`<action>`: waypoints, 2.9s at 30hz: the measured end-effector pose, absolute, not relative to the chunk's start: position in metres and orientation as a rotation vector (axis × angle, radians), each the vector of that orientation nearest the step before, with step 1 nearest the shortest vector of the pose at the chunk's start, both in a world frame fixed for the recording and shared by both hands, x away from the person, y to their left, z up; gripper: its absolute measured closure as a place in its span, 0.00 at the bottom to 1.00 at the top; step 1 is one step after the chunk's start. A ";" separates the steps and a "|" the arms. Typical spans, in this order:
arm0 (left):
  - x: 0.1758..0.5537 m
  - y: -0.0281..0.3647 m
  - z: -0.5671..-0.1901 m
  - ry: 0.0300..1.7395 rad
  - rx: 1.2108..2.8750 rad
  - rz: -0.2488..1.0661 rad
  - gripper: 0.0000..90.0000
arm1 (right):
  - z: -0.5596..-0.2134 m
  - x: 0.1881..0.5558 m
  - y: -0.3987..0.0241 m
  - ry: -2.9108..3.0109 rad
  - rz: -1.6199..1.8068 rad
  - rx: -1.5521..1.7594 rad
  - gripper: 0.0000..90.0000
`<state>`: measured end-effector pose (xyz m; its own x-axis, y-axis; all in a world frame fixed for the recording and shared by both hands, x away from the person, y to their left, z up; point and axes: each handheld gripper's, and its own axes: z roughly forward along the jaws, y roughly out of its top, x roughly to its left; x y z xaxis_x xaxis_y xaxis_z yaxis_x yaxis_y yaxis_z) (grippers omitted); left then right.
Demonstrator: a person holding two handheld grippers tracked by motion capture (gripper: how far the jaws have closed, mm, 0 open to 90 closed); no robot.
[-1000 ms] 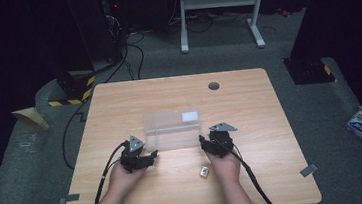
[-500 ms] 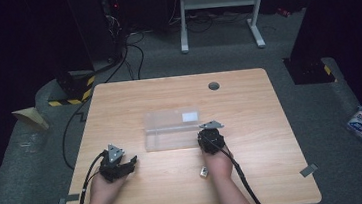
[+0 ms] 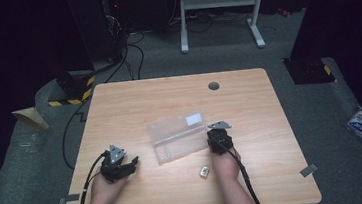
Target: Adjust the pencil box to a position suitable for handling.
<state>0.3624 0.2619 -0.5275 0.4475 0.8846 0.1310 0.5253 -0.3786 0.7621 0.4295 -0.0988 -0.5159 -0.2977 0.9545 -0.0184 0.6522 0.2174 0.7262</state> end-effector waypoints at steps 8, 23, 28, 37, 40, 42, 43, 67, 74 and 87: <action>0.354 0.226 -0.522 1.077 2.095 0.681 0.44 | -0.516 0.423 -0.115 2.006 0.838 1.492 0.97; 0.367 0.167 -0.522 0.984 2.135 0.605 0.59 | -0.504 0.389 -0.145 2.021 1.027 1.479 0.67; 0.370 0.168 -0.524 0.995 2.134 0.606 0.62 | -0.509 0.379 -0.141 2.075 1.032 1.447 0.66; 0.374 0.170 -0.524 1.035 2.109 0.580 0.69 | -0.517 0.385 -0.131 2.130 0.989 1.416 0.70; 0.374 0.169 -0.524 1.039 2.107 0.584 0.69 | -0.517 0.387 -0.129 2.123 0.991 1.417 0.70; 0.374 0.169 -0.524 1.047 2.101 0.588 0.70 | -0.517 0.388 -0.129 2.121 0.990 1.429 0.70; 0.375 0.169 -0.524 1.050 2.099 0.589 0.70 | -0.517 0.388 -0.129 2.121 0.988 1.430 0.71; 0.374 0.173 -0.524 1.100 2.060 0.617 0.68 | -0.514 0.384 -0.126 2.110 1.000 1.422 0.68; 0.373 0.172 -0.525 1.091 2.063 0.615 0.67 | -0.515 0.383 -0.128 2.108 1.005 1.417 0.68; 0.355 0.201 -0.503 1.008 2.016 0.594 0.56 | -0.511 0.379 -0.136 2.098 0.988 1.369 0.62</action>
